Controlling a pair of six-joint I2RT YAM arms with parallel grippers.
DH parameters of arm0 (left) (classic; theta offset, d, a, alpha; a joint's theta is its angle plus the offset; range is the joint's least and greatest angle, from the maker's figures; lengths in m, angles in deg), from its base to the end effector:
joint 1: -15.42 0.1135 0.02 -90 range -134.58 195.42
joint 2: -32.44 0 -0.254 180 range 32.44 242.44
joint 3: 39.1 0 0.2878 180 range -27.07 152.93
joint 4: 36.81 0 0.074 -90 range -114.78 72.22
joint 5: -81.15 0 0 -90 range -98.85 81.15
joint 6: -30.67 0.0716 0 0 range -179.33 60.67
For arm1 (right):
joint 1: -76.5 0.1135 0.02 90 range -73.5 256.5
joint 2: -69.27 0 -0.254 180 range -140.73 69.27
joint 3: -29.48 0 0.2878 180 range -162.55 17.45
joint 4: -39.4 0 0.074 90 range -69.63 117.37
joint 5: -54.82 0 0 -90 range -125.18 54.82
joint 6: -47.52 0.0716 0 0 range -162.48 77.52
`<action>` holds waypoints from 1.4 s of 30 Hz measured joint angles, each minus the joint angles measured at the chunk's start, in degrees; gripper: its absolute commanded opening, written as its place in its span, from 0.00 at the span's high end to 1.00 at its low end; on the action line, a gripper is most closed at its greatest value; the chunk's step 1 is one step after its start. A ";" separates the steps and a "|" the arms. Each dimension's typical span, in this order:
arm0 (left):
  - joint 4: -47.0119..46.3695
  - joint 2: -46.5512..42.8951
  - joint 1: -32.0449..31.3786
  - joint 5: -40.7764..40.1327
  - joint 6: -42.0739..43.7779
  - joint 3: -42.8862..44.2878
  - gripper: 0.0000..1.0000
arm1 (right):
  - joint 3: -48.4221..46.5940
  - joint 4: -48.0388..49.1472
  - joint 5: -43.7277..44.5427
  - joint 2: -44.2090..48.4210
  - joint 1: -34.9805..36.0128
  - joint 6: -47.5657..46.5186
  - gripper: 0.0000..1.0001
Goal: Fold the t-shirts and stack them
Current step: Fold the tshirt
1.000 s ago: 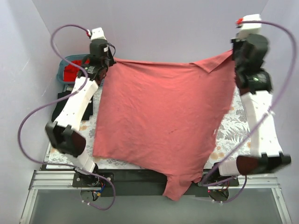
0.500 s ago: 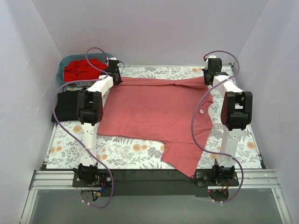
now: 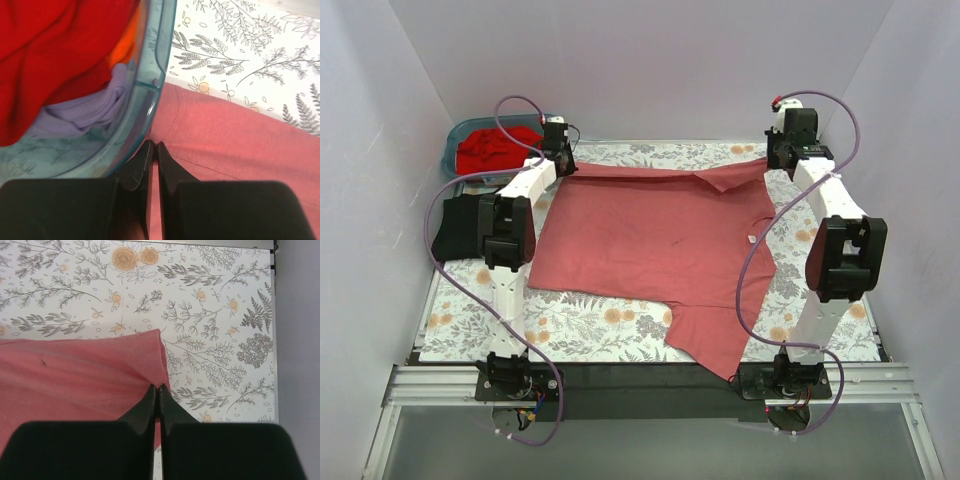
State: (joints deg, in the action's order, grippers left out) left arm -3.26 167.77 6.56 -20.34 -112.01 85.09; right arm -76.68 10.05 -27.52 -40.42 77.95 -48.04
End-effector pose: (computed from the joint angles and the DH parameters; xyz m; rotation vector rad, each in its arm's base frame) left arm 0.5807 -0.0761 0.1351 -0.9678 2.1421 -0.2985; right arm 0.5147 0.0035 0.2562 -0.0531 2.1439 -0.1852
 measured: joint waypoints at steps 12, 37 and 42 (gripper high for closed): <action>2.38 -9.75 0.57 0.13 0.00 -4.20 1.00 | 8.94 -6.73 -2.32 8.26 -0.33 4.96 0.99; 6.49 -10.38 0.68 -1.05 -0.26 -9.57 1.00 | 14.91 -16.41 -8.00 12.94 -0.37 11.10 0.99; 6.69 -10.38 0.68 -1.18 -0.52 -10.03 1.00 | 15.28 -16.92 -8.11 14.16 -0.37 11.26 0.99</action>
State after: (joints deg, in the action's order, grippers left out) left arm 3.43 157.38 7.23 -21.52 -112.54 75.06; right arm -61.40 -6.87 -35.63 -26.25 77.58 -36.78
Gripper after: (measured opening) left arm 0.029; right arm 0.027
